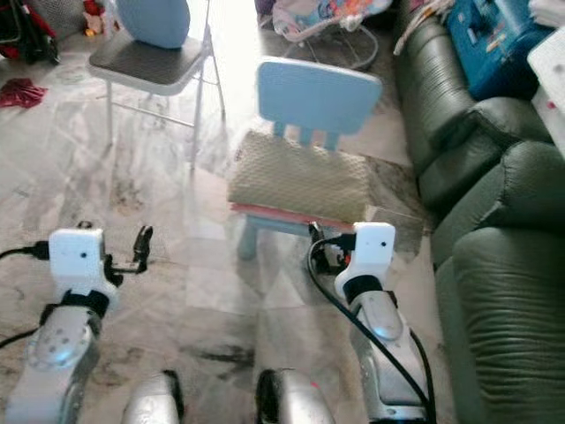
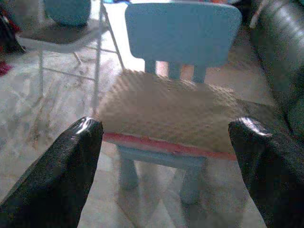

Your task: Move the pillow to the sofa

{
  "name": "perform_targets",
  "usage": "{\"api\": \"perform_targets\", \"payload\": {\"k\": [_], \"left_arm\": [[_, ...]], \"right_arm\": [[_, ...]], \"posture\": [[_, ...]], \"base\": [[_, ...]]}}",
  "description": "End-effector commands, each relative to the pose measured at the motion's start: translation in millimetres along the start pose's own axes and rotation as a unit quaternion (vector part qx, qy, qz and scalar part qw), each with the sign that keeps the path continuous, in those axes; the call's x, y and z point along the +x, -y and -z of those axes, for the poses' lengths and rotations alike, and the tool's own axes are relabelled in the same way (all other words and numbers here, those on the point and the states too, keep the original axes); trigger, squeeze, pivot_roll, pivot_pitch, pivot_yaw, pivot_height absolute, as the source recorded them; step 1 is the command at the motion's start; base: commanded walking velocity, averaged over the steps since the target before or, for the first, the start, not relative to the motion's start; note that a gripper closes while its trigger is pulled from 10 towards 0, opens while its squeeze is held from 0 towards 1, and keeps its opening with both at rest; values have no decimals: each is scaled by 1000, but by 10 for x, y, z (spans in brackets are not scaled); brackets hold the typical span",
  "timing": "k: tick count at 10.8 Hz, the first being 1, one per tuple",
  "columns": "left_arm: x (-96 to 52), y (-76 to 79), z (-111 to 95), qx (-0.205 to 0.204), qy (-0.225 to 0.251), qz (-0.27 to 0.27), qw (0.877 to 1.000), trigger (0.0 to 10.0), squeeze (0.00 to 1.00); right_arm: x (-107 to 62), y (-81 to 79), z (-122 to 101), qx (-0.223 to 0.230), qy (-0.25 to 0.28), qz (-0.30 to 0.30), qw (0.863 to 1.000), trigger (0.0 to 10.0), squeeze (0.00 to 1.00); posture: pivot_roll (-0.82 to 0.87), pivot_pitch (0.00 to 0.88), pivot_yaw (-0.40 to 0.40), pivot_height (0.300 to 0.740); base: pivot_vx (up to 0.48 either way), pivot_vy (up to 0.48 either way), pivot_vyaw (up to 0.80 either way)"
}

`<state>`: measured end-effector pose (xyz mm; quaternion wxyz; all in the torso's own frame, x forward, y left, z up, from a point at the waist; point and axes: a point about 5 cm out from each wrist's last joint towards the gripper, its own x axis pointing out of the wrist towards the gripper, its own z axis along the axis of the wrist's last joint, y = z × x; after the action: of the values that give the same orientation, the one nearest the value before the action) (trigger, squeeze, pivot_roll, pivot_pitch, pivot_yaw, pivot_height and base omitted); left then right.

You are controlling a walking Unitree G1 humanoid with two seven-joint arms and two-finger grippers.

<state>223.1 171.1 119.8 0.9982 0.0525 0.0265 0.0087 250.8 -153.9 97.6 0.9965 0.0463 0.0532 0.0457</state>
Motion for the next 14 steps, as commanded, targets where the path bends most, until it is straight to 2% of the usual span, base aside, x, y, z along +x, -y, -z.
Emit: {"api": "perform_targets", "payload": {"k": [1, 3, 5, 8, 9, 11, 12, 13, 14], "left_arm": [[-17, 7, -24, 0, 0, 8, 1000, 10000, 0], [-10, 8, -29, 0, -2, 6, 1000, 10000, 0], [24, -54, -71, 16, 21, -48, 998, 10000, 0], [133, 11, -193, 40, 19, -31, 999, 10000, 0], [224, 58, -228, 54, 33, 4, 998, 10000, 0], [318, 49, -111, 71, 15, -3, 997, 10000, 0], [358, 131, -137, 66, 17, 1, 998, 10000, 0], [390, 269, -102, 83, 22, 20, 996, 10000, 0], [381, 334, -36, 98, 24, 45, 994, 10000, 0]], "right_arm": [[-29, 28, 7, 0, -4, 7, 1000, 10000, 0], [-39, 48, 23, 1, -8, 11, 1000, 10000, 0], [-18, 35, 3, 10, -7, 14, 1000, 10000, 0], [116, -2, -93, 11, 13, 10, 1000, 10000, 0], [200, 10, -80, -17, 10, 21, 1000, 10000, 0], [218, 8, -68, -13, 20, 32, 999, 10000, 0], [157, -57, -97, -37, 30, 2, 999, 10000, 0], [76, -82, -62, -82, 21, -23, 996, 10000, 0], [36, -62, 30, -87, -15, -54, 995, 10000, 0]], "posture": [[-30, 228, -86, 740], [-30, 231, -86, 740], [-24, 231, -91, 740], [11, 228, -73, 740], [16, 221, -49, 740], [-2, 189, 7, 740], [-48, 167, 15, 740], [-58, 159, 0, 740], [-57, 141, -6, 740]], "base": [[0, -454, 0], [0, -394, 0], [0, 0, 0], [0, 0, 0], [0, 0, 0], [0, 0, 0], [0, 0, 0], [0, 0, 0], [0, 0, 0]]}}
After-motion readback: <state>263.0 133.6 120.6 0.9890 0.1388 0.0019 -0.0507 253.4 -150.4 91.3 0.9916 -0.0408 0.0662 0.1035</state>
